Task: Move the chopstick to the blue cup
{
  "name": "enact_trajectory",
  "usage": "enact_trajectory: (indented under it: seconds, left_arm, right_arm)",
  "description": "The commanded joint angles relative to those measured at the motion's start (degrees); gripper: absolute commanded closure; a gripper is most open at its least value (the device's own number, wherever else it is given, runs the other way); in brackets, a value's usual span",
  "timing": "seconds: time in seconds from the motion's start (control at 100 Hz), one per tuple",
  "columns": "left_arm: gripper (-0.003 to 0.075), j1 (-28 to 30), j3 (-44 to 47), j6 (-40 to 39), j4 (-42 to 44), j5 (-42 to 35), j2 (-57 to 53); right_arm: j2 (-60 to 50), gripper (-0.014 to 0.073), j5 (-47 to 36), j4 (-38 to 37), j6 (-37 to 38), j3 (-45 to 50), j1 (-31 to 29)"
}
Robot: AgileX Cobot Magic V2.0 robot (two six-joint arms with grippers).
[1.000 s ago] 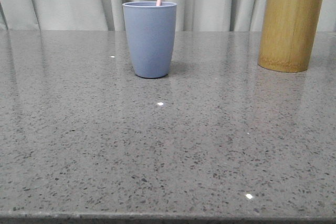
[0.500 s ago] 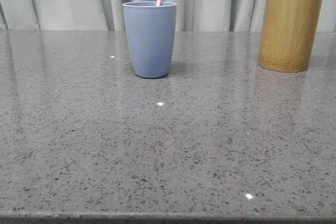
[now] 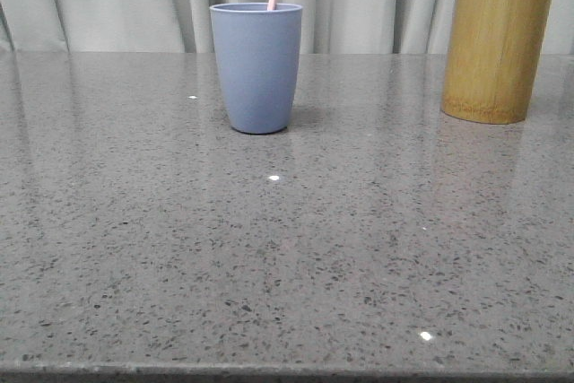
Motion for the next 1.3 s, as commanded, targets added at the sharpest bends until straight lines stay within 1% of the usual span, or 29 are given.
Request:
enact_trajectory:
  seconds: [0.0, 0.1, 0.22, 0.31, 0.43, 0.65, 0.89, 1.29]
  left_arm:
    - [0.0739, 0.13, 3.76, -0.35, 0.88, -11.43, -4.17]
    - [0.0739, 0.13, 11.57, -0.35, 1.75, -17.2, -10.52]
    - [0.0739, 0.13, 20.92, -0.35, 2.81, -21.67, -19.15]
    - [0.0739, 0.35, 27.05, -0.61, 2.81, -23.04, -26.38]
    - [0.0739, 0.35, 31.75, -0.61, 2.81, -23.16, -32.97]
    - [0.0739, 1.44, 34.7, -0.84, 2.81, -24.4, -33.05]
    - [0.0739, 2.01, 37.76, -0.84, 2.81, -31.26, -33.05]
    - [0.0739, 2.01, 37.76, -0.84, 3.55, -31.63, -33.05]
  right_arm:
    - [0.38, 0.0661, -4.12, -0.74, -0.03, -1.27, -0.24]
    - [0.38, 0.0661, -4.12, -0.74, -0.03, -1.27, -0.24]
    - [0.38, 0.0661, -4.12, -0.74, -0.03, -1.27, -0.24]
    - [0.38, 0.0661, -4.12, -0.74, -0.03, -1.27, -0.24]
    - [0.38, 0.0661, -4.12, -0.74, -0.03, -1.27, -0.24]
    - [0.38, 0.0661, -4.21, -0.74, -0.03, -1.27, -0.24]
    - [0.38, 0.0661, -4.21, -0.74, -0.03, -1.27, -0.24]
    - [0.38, 0.0661, -4.16, -0.74, -0.03, -1.27, -0.24]
